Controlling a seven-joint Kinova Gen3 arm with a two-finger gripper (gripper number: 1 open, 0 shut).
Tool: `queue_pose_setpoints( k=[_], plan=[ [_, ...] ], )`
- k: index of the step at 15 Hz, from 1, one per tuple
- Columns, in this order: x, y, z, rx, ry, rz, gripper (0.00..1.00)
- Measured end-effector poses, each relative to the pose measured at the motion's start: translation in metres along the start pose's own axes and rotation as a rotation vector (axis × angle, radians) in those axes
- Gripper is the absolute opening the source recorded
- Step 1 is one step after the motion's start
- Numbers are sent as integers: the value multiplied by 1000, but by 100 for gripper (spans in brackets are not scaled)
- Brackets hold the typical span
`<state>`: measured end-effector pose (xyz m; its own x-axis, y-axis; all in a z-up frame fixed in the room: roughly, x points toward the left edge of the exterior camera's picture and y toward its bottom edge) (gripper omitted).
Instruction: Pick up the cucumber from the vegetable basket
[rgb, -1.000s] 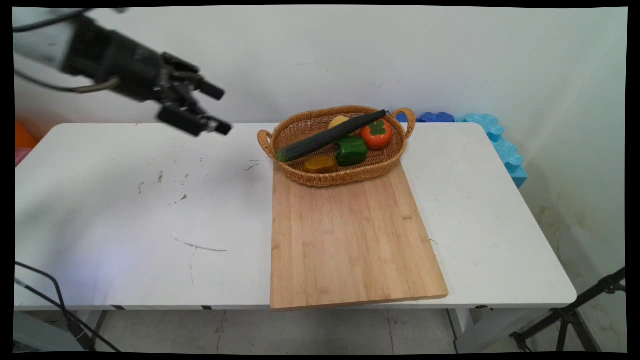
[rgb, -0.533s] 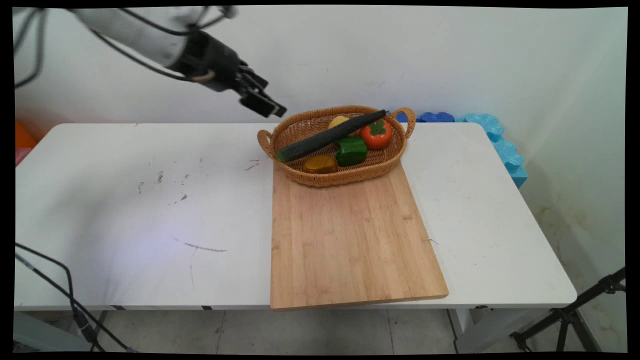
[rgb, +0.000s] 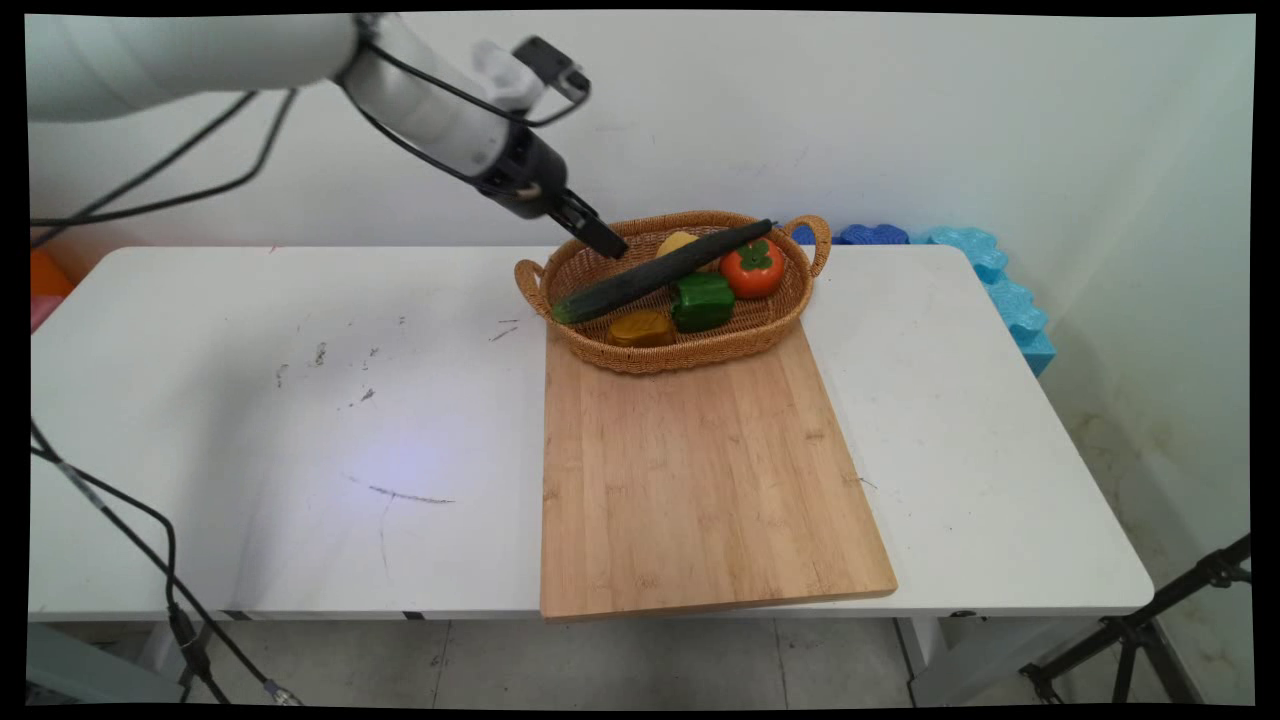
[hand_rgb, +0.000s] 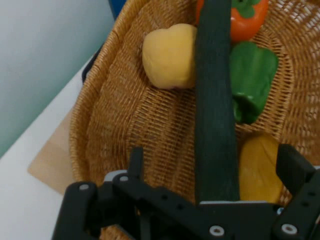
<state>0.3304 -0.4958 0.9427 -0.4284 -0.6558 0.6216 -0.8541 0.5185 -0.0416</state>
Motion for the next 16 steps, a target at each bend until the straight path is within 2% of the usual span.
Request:
queue_pose_setpoints(
  k=[8,15,16],
  plan=[
    [14,8,69,2,-64,-76,100],
    [20,13,97,-4,-94,-99,100],
    [20,14,100,-5,-97,-100,0]
  ],
)
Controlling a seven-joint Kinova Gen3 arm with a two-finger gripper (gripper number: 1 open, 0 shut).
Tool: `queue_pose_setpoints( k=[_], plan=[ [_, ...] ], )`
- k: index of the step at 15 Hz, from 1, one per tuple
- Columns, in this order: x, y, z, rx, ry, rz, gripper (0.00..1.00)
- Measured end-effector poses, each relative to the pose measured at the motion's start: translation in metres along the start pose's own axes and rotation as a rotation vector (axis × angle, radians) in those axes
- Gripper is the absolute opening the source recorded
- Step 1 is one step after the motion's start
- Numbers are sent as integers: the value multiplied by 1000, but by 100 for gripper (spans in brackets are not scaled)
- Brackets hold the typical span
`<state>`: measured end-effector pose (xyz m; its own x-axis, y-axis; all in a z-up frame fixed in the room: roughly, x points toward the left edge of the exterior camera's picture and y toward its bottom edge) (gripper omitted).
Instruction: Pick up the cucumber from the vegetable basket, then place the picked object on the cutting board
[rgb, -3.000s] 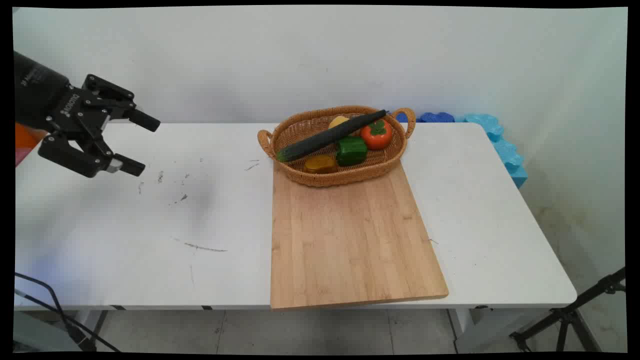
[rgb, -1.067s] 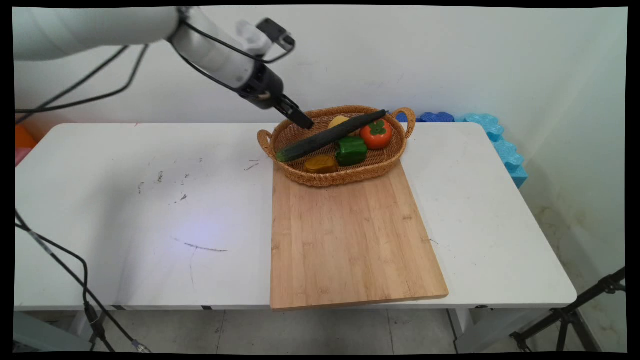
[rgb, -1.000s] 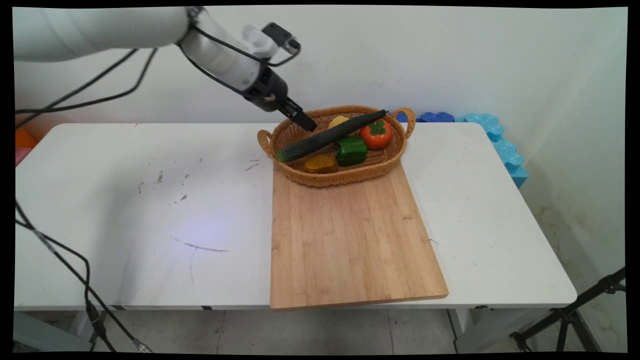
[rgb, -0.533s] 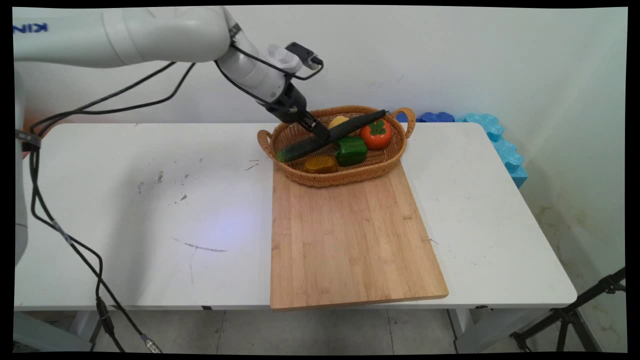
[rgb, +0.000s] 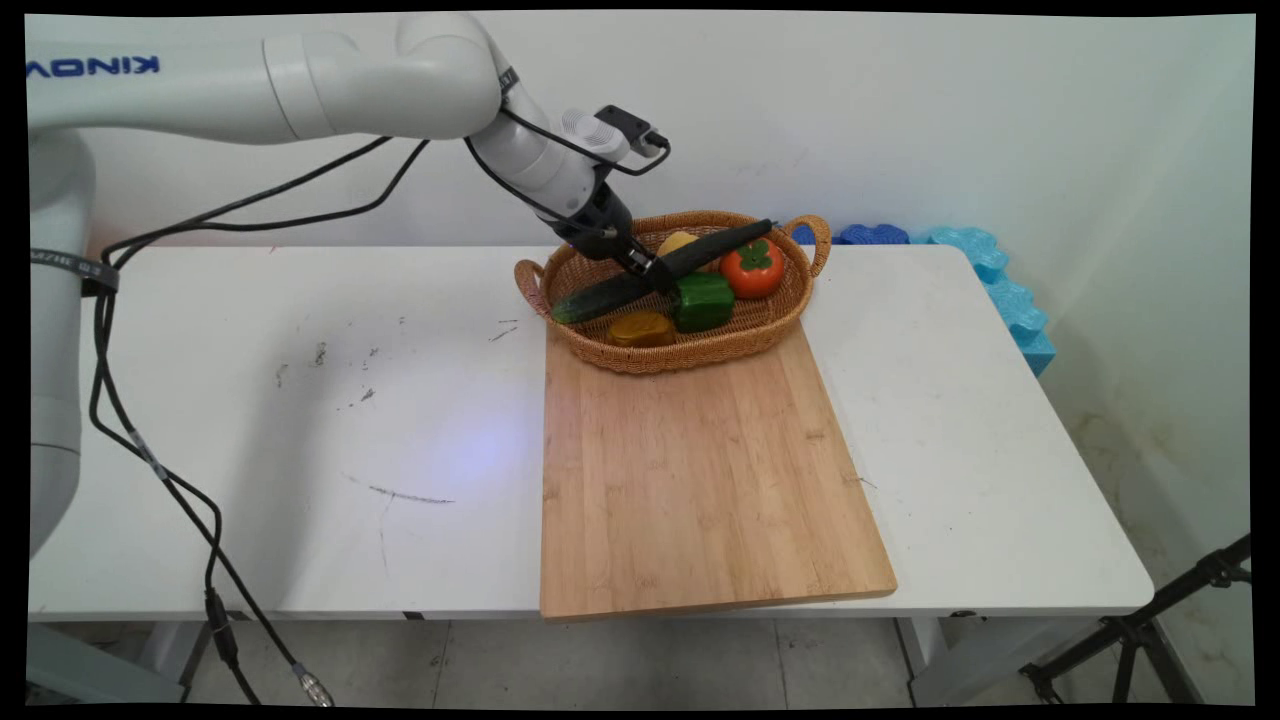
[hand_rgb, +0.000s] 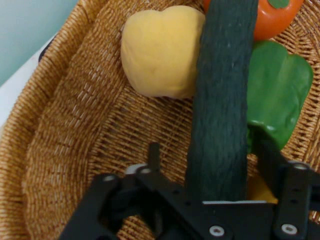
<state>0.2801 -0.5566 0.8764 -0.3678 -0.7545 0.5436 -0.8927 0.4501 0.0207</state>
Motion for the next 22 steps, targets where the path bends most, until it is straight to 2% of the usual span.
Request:
queue_pose_setpoints(
  k=[6,11,14,17,19,22],
  plan=[
    [7,5,2,-8,1,9,0],
    [18,17,-41,-11,40,65,0],
    [20,33,-85,-24,65,122,0],
    [10,55,-128,-55,74,173,0],
    [-5,72,-147,-80,64,217,0],
    [-24,87,-154,-99,49,262,0]
  ],
)
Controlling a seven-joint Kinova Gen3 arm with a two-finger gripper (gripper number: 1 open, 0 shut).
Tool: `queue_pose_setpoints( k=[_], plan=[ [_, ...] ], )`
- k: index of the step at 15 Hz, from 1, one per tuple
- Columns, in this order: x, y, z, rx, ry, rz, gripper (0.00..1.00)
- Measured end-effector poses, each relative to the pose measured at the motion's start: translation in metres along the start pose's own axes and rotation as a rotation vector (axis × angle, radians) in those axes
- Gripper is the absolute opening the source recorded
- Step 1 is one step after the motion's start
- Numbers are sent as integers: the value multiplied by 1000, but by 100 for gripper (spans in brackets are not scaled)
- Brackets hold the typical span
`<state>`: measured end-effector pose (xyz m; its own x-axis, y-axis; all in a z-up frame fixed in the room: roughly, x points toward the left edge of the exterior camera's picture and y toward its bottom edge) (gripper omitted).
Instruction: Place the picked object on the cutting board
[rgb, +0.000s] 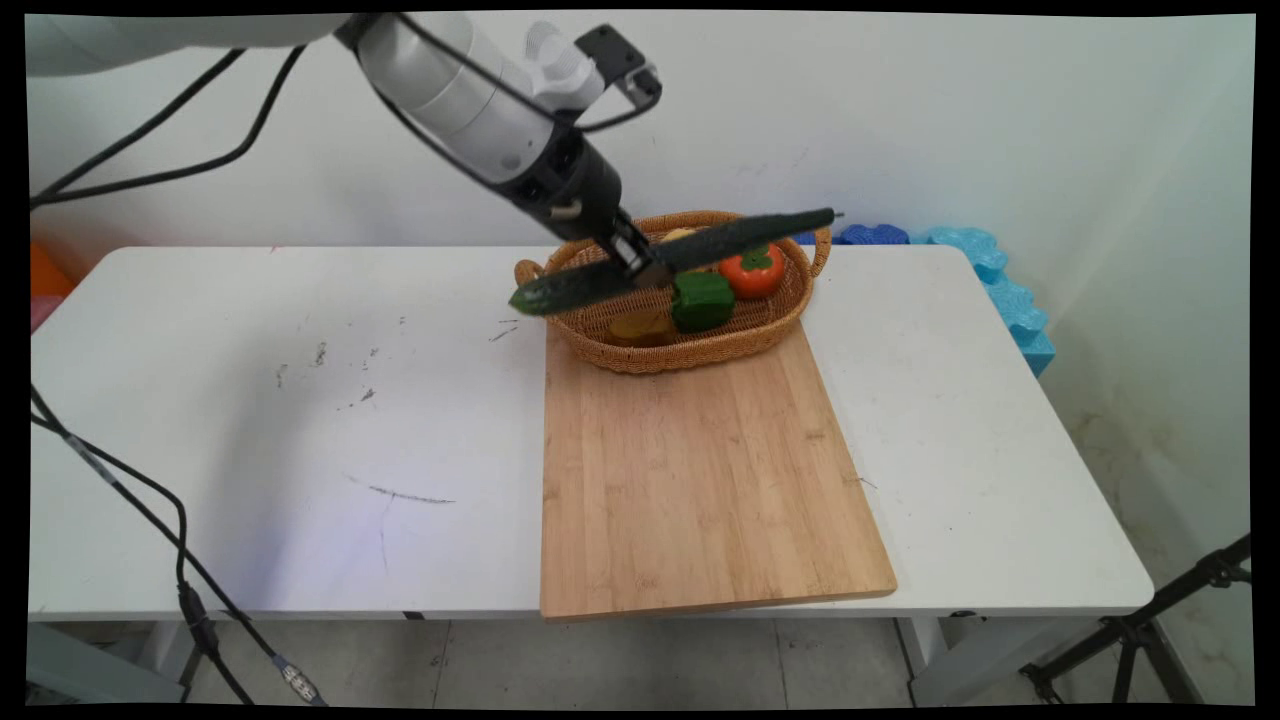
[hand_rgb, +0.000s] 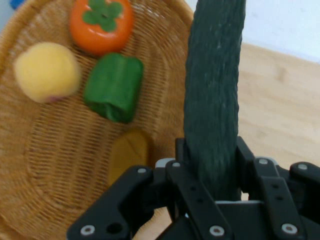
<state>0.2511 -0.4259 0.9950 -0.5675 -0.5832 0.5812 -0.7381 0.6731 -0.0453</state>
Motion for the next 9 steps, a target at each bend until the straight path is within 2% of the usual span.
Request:
queue_pose_setpoints(
  k=[4,9],
  plan=[
    [-23,19,12,-17,-31,44,0],
    [-48,23,42,-23,-67,77,0]
  ],
)
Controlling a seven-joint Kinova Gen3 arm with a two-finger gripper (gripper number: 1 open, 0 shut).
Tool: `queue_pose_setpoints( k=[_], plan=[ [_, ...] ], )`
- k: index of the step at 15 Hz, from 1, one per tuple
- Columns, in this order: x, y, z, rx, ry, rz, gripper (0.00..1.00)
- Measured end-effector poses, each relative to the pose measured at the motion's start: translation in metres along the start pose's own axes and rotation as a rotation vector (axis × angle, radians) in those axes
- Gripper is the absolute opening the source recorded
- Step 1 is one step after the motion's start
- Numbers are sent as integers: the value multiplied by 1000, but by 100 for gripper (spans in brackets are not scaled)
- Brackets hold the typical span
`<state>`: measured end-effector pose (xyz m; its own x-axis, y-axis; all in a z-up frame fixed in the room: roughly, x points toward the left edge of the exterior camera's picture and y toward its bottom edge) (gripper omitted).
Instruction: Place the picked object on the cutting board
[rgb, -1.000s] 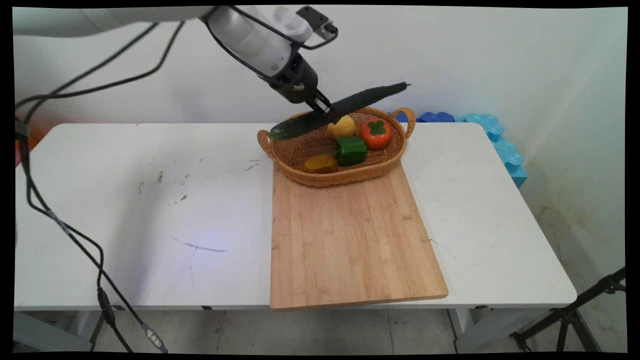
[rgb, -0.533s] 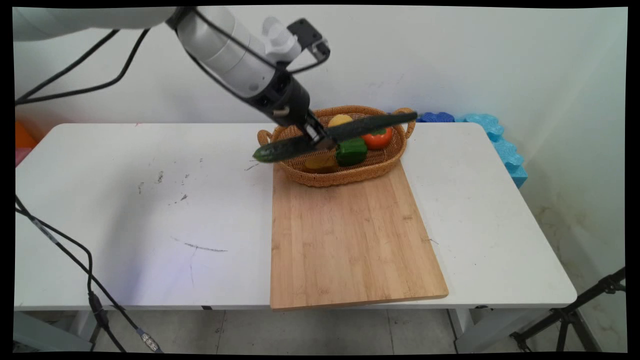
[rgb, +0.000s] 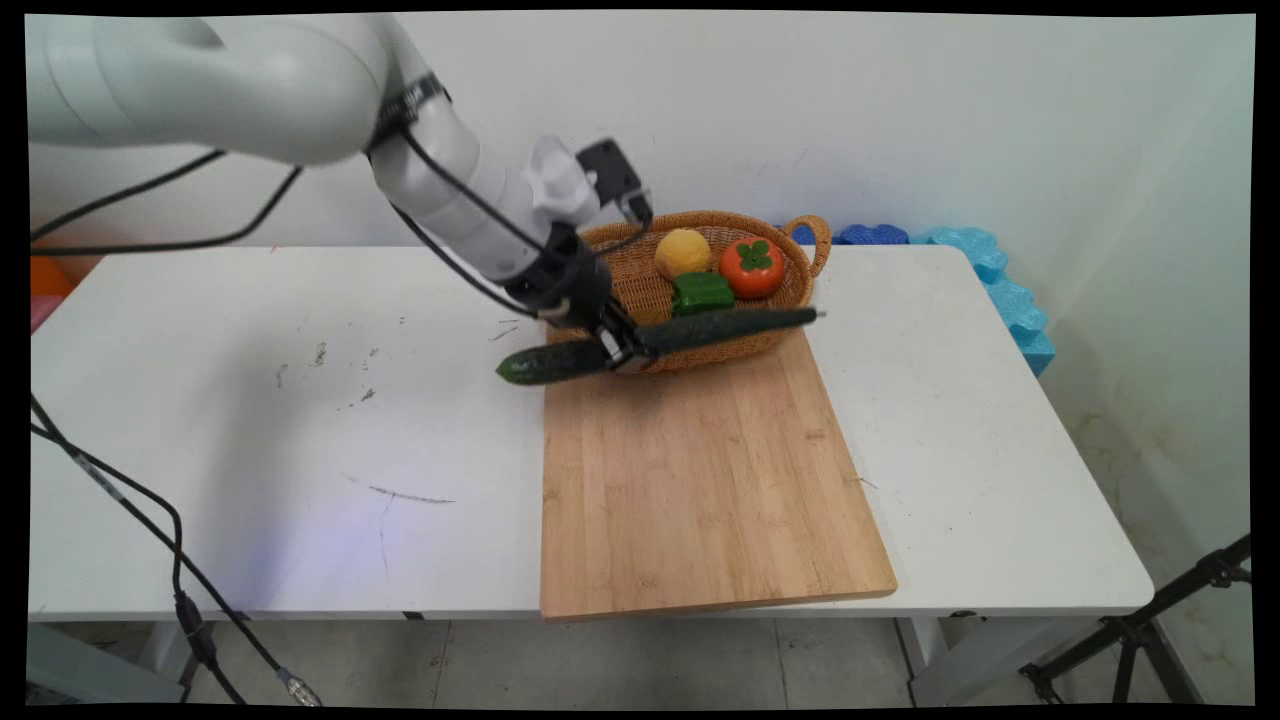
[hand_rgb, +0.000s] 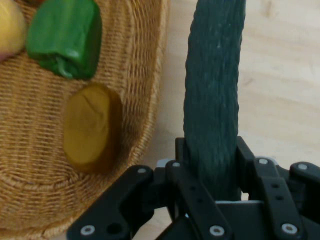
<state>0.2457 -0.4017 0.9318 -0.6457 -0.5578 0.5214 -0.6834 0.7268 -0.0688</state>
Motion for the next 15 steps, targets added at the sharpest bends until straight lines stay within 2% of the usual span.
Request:
queue_pose_setpoints(
  k=[9,15],
  plan=[
    [-19,3,59,-18,-44,48,0],
    [-23,8,83,-28,-52,47,0]
  ],
)
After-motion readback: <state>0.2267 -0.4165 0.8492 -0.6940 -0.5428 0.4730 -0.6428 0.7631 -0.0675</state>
